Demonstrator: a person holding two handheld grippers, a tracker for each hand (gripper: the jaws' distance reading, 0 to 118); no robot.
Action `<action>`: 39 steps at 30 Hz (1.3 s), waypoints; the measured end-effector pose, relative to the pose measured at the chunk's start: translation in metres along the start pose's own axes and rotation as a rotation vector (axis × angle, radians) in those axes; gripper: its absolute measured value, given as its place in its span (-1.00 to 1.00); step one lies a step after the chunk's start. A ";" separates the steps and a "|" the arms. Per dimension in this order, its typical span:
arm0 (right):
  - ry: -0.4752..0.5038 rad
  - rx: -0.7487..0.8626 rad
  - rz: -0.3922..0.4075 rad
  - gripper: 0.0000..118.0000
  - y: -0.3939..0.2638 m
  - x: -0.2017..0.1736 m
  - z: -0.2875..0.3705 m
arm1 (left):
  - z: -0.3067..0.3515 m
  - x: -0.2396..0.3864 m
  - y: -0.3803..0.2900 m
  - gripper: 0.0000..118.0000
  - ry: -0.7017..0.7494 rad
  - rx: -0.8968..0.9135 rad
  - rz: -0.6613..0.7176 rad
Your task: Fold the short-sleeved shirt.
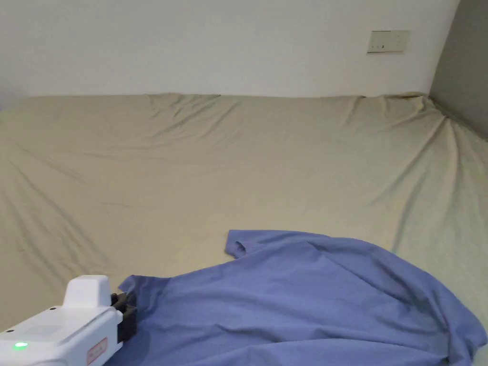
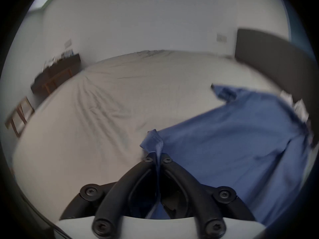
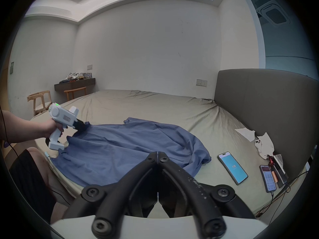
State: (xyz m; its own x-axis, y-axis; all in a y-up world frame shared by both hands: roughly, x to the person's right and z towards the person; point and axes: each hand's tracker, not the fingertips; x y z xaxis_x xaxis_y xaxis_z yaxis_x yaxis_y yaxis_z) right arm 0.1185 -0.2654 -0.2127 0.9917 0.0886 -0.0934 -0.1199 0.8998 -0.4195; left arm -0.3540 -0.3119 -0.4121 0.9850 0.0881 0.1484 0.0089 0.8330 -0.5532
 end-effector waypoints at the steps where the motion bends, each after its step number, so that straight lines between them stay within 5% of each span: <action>1: -0.014 -0.012 -0.004 -0.98 0.000 0.011 -0.014 | 0.012 0.004 0.002 -0.96 -0.014 0.034 -0.003; 7: -0.092 -0.218 -0.194 -0.94 0.000 0.092 -0.136 | 0.030 0.011 0.014 -0.96 -0.027 0.086 0.051; 9: -0.130 -0.318 -0.260 -0.35 -0.002 0.108 -0.174 | 0.026 0.012 0.015 -0.96 -0.015 0.079 0.059; 11: -0.080 -0.307 -0.356 0.87 -0.006 0.121 -0.199 | 0.024 0.010 0.017 -0.96 -0.010 0.070 0.070; 12: -0.084 -0.367 -0.396 1.00 -0.009 0.124 -0.211 | 0.023 0.011 0.017 -0.96 -0.005 0.066 0.072; 15: -0.036 -0.443 -0.425 0.78 -0.011 0.119 -0.218 | 0.019 0.004 0.016 -0.96 0.001 0.055 0.077; 16: -0.017 -0.442 -0.426 0.50 -0.011 0.117 -0.216 | 0.020 0.003 0.017 -0.96 0.001 0.049 0.086; 17: -0.036 -0.417 -0.419 -0.28 -0.010 0.112 -0.208 | 0.022 0.002 0.019 -0.96 -0.004 0.048 0.094; 18: -0.031 -0.374 -0.375 -0.82 -0.006 0.110 -0.200 | 0.026 -0.004 0.021 -0.96 -0.007 0.052 0.102; 25: 0.000 -0.148 -0.239 -0.82 0.083 0.090 -0.138 | 0.075 -0.023 0.086 -0.96 -0.013 0.182 0.100; 31: -0.057 0.027 -0.012 -0.82 0.205 0.069 -0.117 | 0.116 -0.049 0.196 -0.96 0.058 0.350 0.038; 39: -0.138 0.289 -0.041 -0.82 0.357 0.068 -0.131 | 0.117 -0.079 0.330 -0.96 0.157 0.484 0.020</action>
State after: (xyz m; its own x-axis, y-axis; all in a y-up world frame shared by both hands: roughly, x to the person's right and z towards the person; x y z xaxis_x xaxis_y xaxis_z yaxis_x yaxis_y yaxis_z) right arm 0.1374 0.0056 -0.4871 0.9948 0.0886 0.0497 -0.0806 0.9862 -0.1448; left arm -0.4489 0.0200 -0.5101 0.9985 0.0540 -0.0039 -0.0541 0.9929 -0.1057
